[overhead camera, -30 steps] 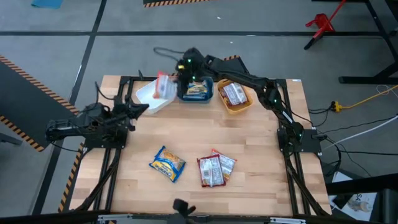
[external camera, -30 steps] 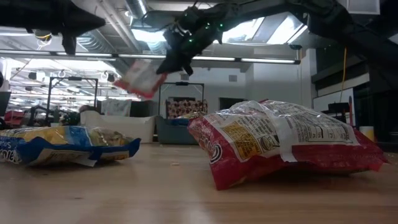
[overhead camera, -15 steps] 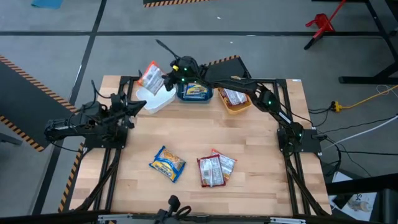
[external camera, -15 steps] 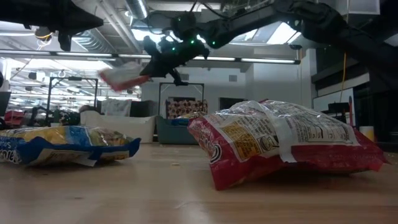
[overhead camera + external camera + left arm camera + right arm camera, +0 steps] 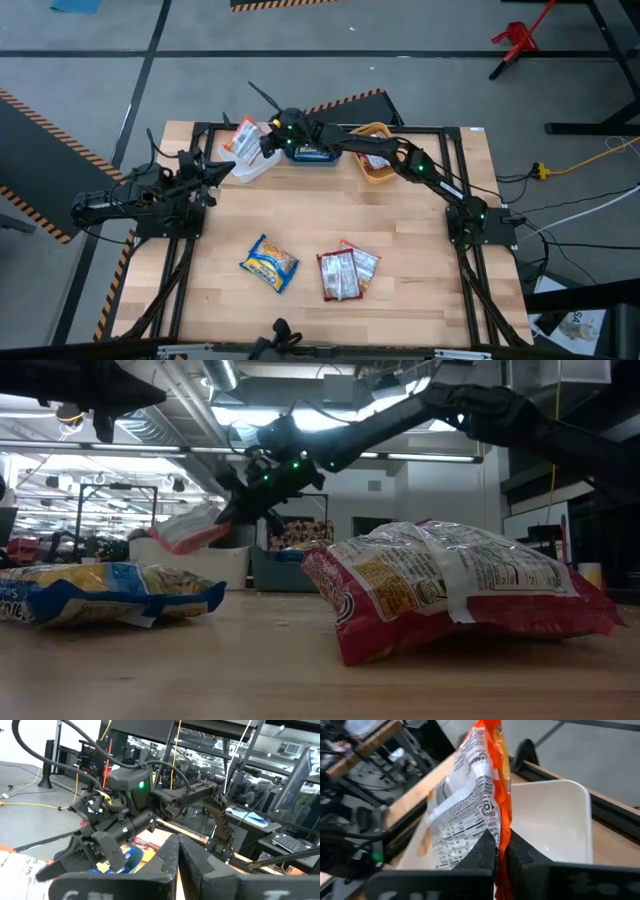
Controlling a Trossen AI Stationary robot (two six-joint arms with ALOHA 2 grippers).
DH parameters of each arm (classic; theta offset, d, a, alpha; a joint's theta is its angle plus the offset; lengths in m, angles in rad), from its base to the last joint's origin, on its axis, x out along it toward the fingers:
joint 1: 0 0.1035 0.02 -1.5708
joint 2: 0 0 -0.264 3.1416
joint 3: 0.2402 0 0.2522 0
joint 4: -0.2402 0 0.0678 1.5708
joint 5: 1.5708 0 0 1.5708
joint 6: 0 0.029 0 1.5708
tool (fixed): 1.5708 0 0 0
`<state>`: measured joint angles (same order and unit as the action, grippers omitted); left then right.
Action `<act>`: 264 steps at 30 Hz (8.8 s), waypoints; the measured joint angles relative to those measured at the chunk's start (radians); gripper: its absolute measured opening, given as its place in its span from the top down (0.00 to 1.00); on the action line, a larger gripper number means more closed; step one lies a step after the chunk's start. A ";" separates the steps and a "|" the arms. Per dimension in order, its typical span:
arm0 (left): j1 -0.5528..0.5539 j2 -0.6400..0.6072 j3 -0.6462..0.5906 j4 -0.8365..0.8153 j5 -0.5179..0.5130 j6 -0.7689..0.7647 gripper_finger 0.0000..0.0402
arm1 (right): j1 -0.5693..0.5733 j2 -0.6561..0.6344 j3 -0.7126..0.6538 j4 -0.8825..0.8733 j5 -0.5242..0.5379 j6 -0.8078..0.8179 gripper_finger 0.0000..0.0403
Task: Sort Maruchan noodles
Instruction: Put the left orange noodle pack into the white bin, then put the blue noodle pack into the blue bin
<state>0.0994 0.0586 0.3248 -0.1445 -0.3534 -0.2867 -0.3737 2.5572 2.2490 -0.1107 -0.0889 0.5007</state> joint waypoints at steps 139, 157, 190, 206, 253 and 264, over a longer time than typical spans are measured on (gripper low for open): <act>0.000 0.000 0.000 -0.117 0.128 -0.096 0.99 | 0.525 -0.052 -0.115 -0.280 -0.147 -0.770 0.46; 0.000 0.000 0.000 -0.117 0.076 -0.085 0.99 | 0.427 -0.064 -0.185 -0.443 0.143 -0.731 0.45; 0.000 0.000 0.000 -0.191 0.108 -0.078 0.99 | 0.207 -0.451 -0.568 -0.838 0.060 -0.315 0.39; 0.000 0.000 0.000 -0.218 0.105 -0.104 0.99 | 0.164 -0.451 -0.660 -0.501 -0.171 -0.132 0.15; -0.070 0.648 -0.094 -0.028 0.221 -0.655 1.00 | 0.155 -0.362 -0.659 -0.377 -0.140 -0.059 0.03; -0.116 1.092 -0.093 0.315 0.211 -0.676 1.00 | 0.150 -0.361 -0.660 -0.360 -0.154 -0.057 0.03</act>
<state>-0.0167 1.1508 0.2314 0.1704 -0.1427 -0.9627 -0.2234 2.1963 1.5887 -0.4709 -0.2427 0.4436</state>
